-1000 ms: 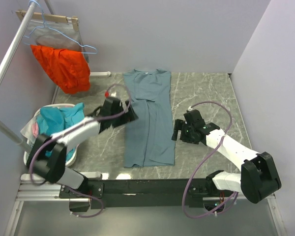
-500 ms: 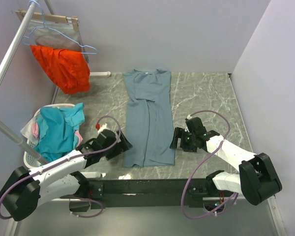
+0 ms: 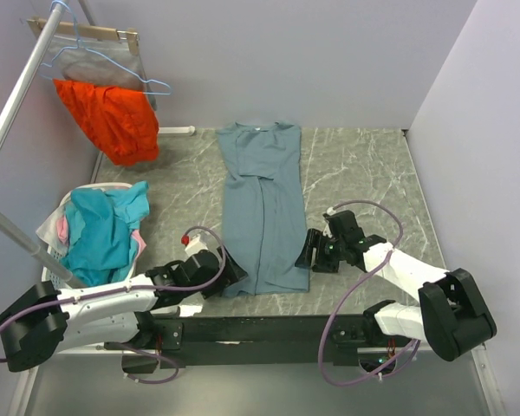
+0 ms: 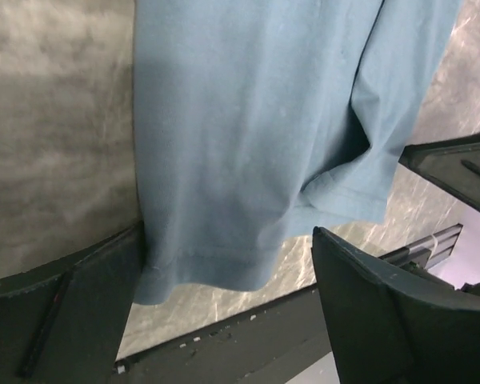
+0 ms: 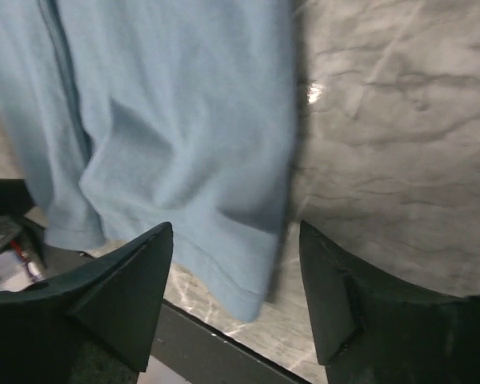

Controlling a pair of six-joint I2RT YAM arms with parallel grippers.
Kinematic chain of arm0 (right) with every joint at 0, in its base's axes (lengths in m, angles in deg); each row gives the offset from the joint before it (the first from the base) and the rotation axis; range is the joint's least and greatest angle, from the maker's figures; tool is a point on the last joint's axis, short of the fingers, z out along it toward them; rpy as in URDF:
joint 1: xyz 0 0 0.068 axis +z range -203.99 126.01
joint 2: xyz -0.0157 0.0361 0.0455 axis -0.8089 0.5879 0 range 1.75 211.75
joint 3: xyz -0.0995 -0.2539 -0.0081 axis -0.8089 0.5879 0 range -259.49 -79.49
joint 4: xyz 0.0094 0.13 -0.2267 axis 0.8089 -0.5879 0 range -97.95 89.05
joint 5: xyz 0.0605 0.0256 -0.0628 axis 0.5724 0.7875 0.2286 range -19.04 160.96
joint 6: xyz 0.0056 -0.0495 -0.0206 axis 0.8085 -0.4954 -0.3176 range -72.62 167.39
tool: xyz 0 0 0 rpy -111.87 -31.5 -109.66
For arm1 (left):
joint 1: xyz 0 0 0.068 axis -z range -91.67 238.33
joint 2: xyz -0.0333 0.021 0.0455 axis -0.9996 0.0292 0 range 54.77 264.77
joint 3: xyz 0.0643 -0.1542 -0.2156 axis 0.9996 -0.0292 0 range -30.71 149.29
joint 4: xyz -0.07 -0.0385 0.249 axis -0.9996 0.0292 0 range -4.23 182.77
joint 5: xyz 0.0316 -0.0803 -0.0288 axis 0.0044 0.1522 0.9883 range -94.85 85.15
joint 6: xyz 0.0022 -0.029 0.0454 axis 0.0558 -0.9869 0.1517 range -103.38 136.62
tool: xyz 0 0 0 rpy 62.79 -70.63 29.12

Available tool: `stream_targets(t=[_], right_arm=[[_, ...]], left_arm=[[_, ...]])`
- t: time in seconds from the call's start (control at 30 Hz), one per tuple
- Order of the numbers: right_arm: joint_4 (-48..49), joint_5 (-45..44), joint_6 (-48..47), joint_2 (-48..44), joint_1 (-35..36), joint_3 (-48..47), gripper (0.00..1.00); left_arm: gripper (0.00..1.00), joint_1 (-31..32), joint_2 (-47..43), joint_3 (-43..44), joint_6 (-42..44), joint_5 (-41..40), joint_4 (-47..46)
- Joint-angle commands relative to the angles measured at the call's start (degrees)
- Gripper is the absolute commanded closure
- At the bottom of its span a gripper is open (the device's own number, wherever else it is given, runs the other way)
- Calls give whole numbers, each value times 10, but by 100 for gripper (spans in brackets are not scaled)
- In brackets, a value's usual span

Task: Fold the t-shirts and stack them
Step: Grab the bottom of the folded rectangular tshirt with both arms

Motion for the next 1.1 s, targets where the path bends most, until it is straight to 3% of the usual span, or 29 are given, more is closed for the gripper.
stream_targets(t=[0.0,0.17,0.27,0.3,0.37,0.4,0.5,0.63,0.67,0.7,0.73,0.77,0.8,0.83,0.9,1.07], right_arm=[[18,41,14,6,1,36,39],[18,39,22,0,7,54,64],[-2,14,27,-18,10,56,92],[-16,2,34,-34,11,58,100],[-24,-12,42,-56,12,60,100],[-48,-25,50,-78,16,58,100],[-94,-67,63,-127,19,52,100],[-114,-72,75,-164,22,57,98],[-119,-76,74,-165,21,58,94],[-127,-80,74,-163,21,59,78],[-130,-82,77,-163,21,60,66],[-129,-81,77,-164,21,65,62],[-121,-74,78,-165,21,68,50],[-121,-74,81,-165,22,70,43],[-112,-65,85,-164,22,77,41],[-82,-38,96,-154,26,97,40]], left_arm=[[12,28,-2,-29,-44,-12,86],[23,35,-32,-33,-56,-18,121],[32,37,-42,-34,-60,-27,142],[39,37,-44,-34,-60,-28,143],[51,37,-45,-33,-56,-26,143],[70,37,-45,-29,-57,-26,145],[99,38,-44,-21,-58,-22,166],[99,39,-54,-17,-55,-24,187],[98,39,-57,-17,-54,-25,189],[94,40,-59,-14,-52,-25,191],[86,40,-61,-13,-48,-25,192],[76,40,-64,-12,-48,-25,193],[58,40,-65,-11,-47,-26,191],[49,40,-68,-11,-43,-26,188],[34,40,-69,-13,-46,-26,180],[26,40,-60,-25,-46,-9,147]])
